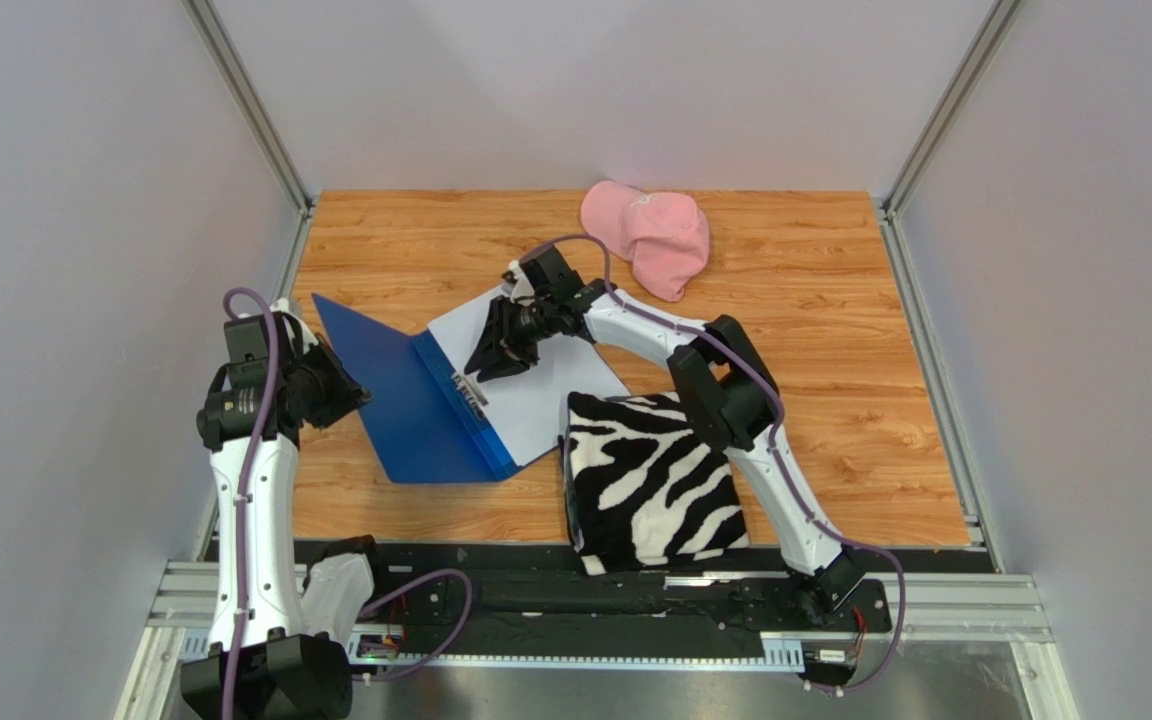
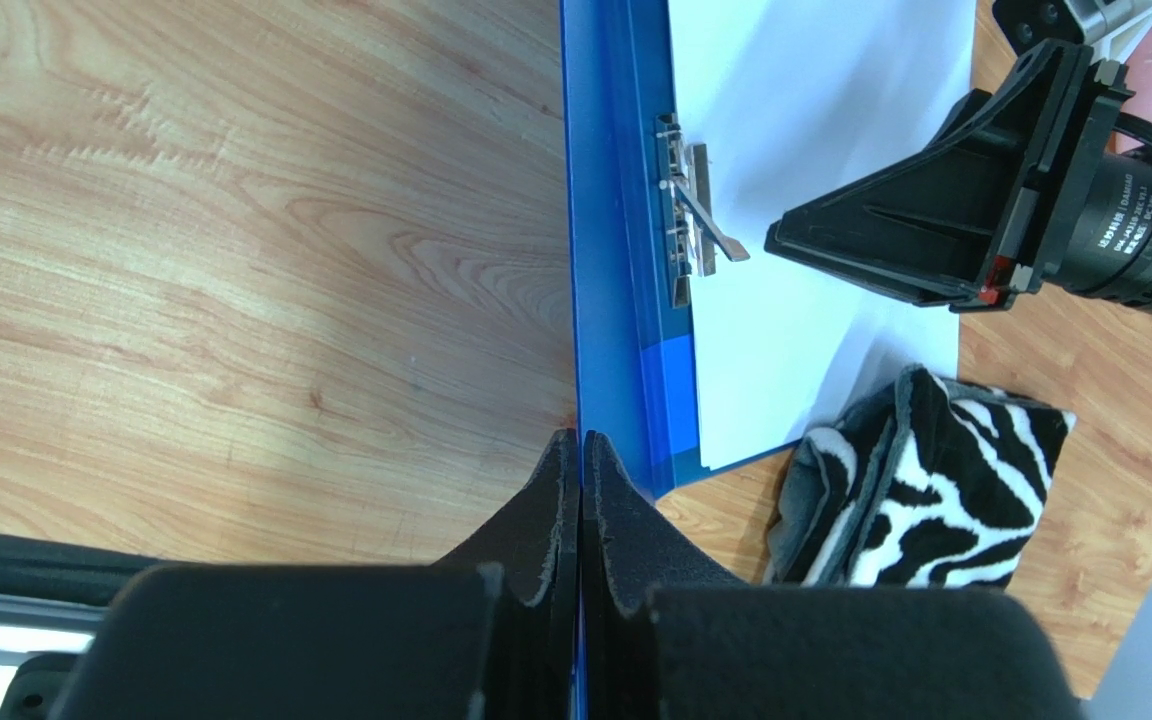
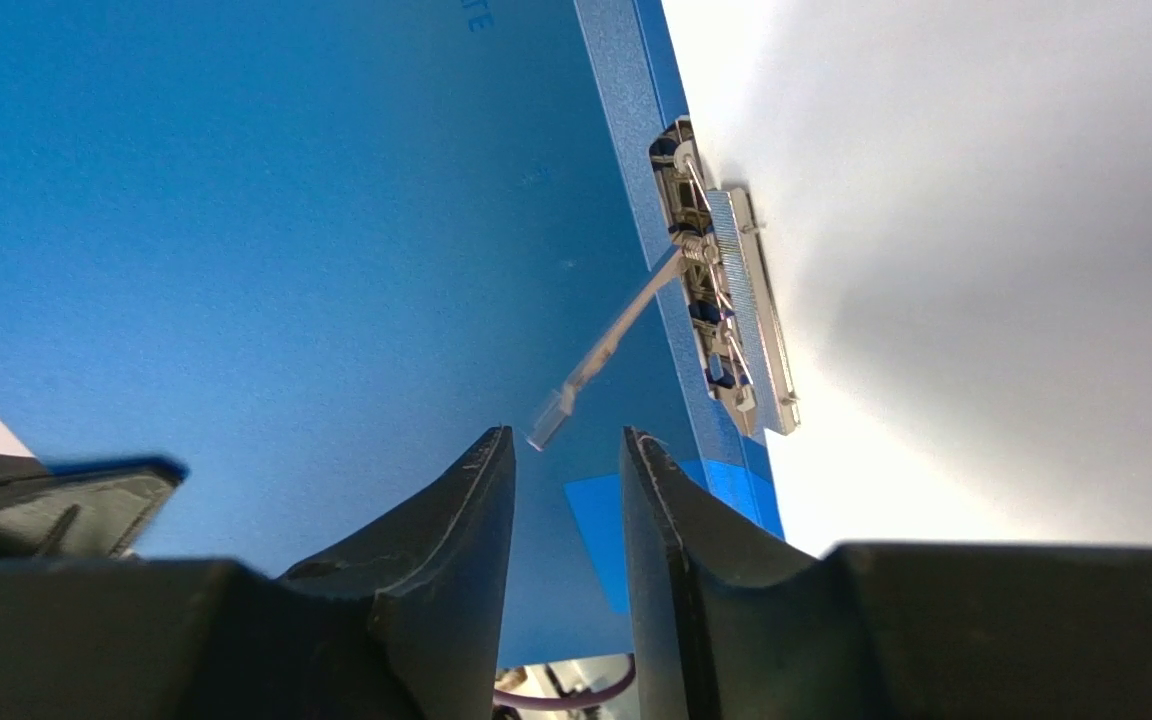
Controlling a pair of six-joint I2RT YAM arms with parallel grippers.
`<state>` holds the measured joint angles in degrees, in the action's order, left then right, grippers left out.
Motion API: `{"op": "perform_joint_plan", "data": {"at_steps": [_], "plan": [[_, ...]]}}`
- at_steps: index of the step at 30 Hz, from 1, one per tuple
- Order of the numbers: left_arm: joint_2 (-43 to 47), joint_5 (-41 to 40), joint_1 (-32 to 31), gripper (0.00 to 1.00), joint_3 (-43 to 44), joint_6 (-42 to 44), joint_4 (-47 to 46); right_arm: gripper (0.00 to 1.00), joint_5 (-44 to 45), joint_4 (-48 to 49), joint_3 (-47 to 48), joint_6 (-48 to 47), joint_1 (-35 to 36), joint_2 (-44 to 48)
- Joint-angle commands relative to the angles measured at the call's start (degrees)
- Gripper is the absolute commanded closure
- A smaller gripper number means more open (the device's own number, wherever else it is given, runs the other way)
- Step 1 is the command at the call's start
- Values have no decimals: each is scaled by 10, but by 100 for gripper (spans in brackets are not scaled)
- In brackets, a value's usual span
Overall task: Put the files into the folder
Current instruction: Clamp the file and folder with some files.
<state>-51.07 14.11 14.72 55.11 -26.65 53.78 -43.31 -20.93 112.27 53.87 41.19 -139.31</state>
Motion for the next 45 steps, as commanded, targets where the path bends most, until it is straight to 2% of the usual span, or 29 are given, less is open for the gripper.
{"op": "perform_joint_plan", "data": {"at_steps": [1, 6, 10, 13, 17, 25, 33, 36, 40, 45], "plan": [[10, 0, 1, 100, 15, 15, -17, 66, -18, 21, 17, 55, -6, -3], [8, 4, 1, 100, 15, 13, -19, 67, -13, 28, 7, 60, -7, -1], [7, 7, 1, 100, 16, 13, -21, 56, -8, 31, 2, 62, -3, 4], [7, 5, 1, 100, 18, 12, -20, 53, 2, 36, -23, 70, 4, 18], [8, 7, 1, 100, 17, 12, -21, 53, -2, 91, -64, 105, 10, 28], [9, 4, 1, 100, 19, 13, -18, 58, -3, 116, -64, 131, 21, 31], [8, 4, 1, 100, 21, 15, -18, 57, 24, 103, -104, 114, 19, 67], [6, 2, 1, 100, 20, 16, -19, 53, 36, 103, -126, 97, 19, 96], [8, 3, 1, 100, 18, 14, -19, 51, 34, 106, -117, 99, 19, 98], [10, 2, 1, 100, 19, 15, -19, 53, 24, 122, -96, 124, 20, 76]]}}
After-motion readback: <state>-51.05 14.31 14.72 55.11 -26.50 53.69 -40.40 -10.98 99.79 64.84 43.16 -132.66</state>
